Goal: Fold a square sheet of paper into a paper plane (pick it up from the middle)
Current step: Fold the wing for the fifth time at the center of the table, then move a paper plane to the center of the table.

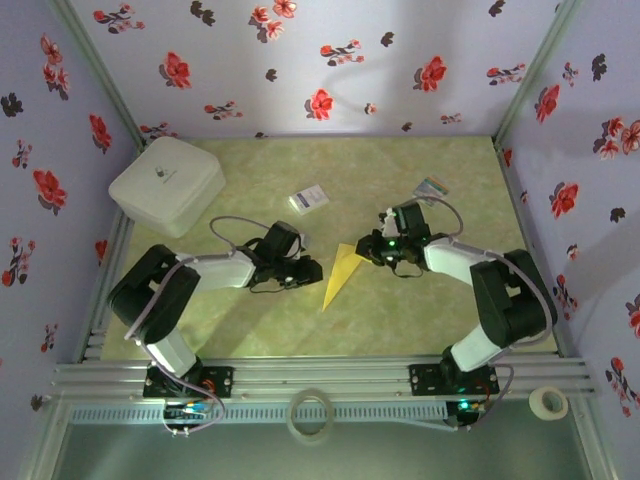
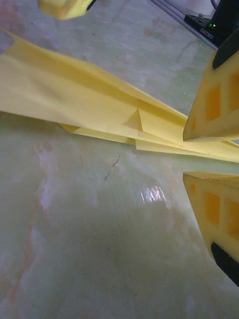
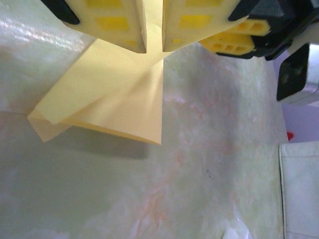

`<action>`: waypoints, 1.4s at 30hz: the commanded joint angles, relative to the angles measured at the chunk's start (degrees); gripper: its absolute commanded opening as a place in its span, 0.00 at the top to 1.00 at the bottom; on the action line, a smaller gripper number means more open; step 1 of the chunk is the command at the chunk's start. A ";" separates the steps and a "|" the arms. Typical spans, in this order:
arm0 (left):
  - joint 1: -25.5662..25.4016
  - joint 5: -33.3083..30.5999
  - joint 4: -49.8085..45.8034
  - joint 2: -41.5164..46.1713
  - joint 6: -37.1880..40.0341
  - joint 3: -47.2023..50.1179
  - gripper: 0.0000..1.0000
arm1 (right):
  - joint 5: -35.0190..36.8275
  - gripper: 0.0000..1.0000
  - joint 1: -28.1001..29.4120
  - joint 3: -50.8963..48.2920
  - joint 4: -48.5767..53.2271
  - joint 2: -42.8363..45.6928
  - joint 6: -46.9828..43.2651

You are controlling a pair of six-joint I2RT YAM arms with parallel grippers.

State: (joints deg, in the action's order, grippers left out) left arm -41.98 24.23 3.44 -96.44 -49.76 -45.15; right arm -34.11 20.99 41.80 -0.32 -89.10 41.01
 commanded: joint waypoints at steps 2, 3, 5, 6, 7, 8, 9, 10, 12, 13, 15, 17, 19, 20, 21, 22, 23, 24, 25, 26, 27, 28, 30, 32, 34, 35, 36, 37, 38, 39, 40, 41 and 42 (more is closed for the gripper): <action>0.57 2.82 3.00 -2.06 -1.21 -0.52 0.76 | 1.78 0.81 -0.02 -2.94 3.40 3.60 0.98; 0.67 3.27 3.27 -2.46 -1.22 -0.71 0.76 | 1.89 0.81 -0.03 -3.68 3.17 4.45 1.69; 0.67 3.94 3.58 -3.08 -1.07 -0.99 0.76 | 2.03 0.81 0.09 -5.21 2.35 5.65 3.05; 0.66 4.22 3.57 -3.47 -1.09 -1.22 0.75 | 2.03 0.81 0.19 -5.98 1.95 6.18 3.64; 0.69 4.86 3.42 -3.86 -0.97 -1.57 0.75 | 2.01 0.81 0.32 -6.69 1.41 6.52 4.26; 0.67 5.50 3.53 -4.18 -0.96 -1.77 0.75 | 1.96 0.81 0.45 -7.33 0.83 6.78 4.91; 0.66 6.44 4.11 -4.64 -1.08 -1.86 0.75 | 1.89 0.81 0.66 -7.73 0.26 6.79 5.50; 0.71 7.44 4.67 -5.16 -1.20 -2.08 0.74 | 1.51 0.81 0.97 -8.24 -0.25 6.61 5.97; 0.67 8.68 4.43 -6.05 -1.00 -2.94 0.73 | 1.07 0.81 1.54 -8.49 -0.75 6.24 6.42; 0.67 8.97 4.35 -6.50 -0.88 -3.23 0.73 | 1.06 0.81 1.98 -8.57 -0.81 6.01 6.52; 0.67 9.43 3.82 -6.90 -0.75 -3.68 0.73 | 1.14 0.81 2.62 -8.74 -0.98 5.65 6.70; 0.67 9.61 3.55 -6.92 -0.41 -3.64 0.73 | 1.17 0.81 3.15 -8.84 -1.48 5.22 7.12; 0.66 9.64 2.93 -7.14 0.07 -3.72 0.73 | 1.32 0.81 3.56 -9.01 -2.13 4.91 7.50; 0.67 9.69 2.36 -7.33 0.26 -3.97 0.73 | 1.31 0.81 3.81 -9.02 -2.31 4.75 7.59; 0.67 9.71 1.74 -7.52 0.53 -4.20 0.73 | 1.09 0.81 3.94 -8.87 -2.32 4.38 7.59; 0.67 9.66 1.49 -7.60 0.70 -4.25 0.73 | 0.91 0.81 4.18 -8.85 -2.44 4.12 7.63; 0.62 9.61 1.48 -7.65 0.78 -4.28 0.73 | 0.75 0.81 4.38 -8.78 -2.57 3.94 7.68; 0.67 9.62 1.27 -7.83 0.96 -4.48 0.73 | 0.55 0.81 4.73 -8.77 -2.80 3.72 7.76; 0.67 9.76 0.92 -8.09 1.09 -4.81 0.73 | 0.46 0.81 5.06 -8.83 -2.85 3.41 7.76; 0.67 10.02 0.63 -8.38 1.27 -5.10 0.73 | 0.45 0.81 5.39 -8.67 -2.95 3.19 7.81; 0.67 10.28 0.52 -8.62 1.46 -5.34 0.73 | 0.45 0.81 5.72 -8.75 -3.06 2.76 7.81; 0.67 10.40 0.29 -8.75 1.63 -5.47 0.73 | 0.45 0.81 6.02 -8.80 -3.24 2.39 8.00; 0.67 10.60 0.23 -9.06 1.76 -5.63 0.73 | 0.11 0.81 6.72 -8.98 -4.04 1.77 8.37; 0.67 11.24 -0.21 -9.56 2.12 -6.14 0.73 | 0.02 0.81 7.46 -9.08 -4.40 1.13 8.54; 0.56 11.30 -0.13 -9.57 2.21 -6.15 0.73 | -0.26 0.82 8.17 -9.11 -4.77 0.56 8.73; 0.58 11.28 -0.15 -9.57 2.25 -6.11 0.73 | -0.39 0.82 8.51 -9.11 -4.95 0.35 8.84; 0.54 11.36 -0.40 -9.76 2.36 -6.31 0.73 | -0.40 0.82 8.75 -9.11 -5.05 0.10 8.82; 0.58 11.60 -0.69 -9.78 2.51 -6.45 0.73 | -0.47 0.83 9.02 -9.11 -5.06 -0.30 8.82; 0.58 11.63 -0.67 -9.90 2.47 -6.46 0.73 | -0.62 0.83 9.15 -9.11 -5.12 -0.49 8.91; 0.49 11.72 -0.63 -9.86 2.47 -6.56 0.73 | -0.77 0.84 9.39 -9.11 -5.13 -0.78 8.91; 0.49 11.93 -0.65 -9.99 2.56 -6.57 0.73 | -0.70 0.84 9.62 -9.05 -5.15 -0.86 8.91; 0.48 12.06 -0.72 -10.07 2.60 -6.62 0.73 | -0.46 0.84 9.76 -9.13 -5.13 -0.90 8.95; 0.49 12.41 -0.72 -10.33 2.64 -6.79 0.73 | -0.20 0.84 9.85 -9.15 -5.05 -1.08 9.10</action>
State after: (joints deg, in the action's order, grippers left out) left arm -41.71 34.81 4.21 -105.16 -48.93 -50.33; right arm -33.71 30.28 33.63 -4.75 -89.23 48.75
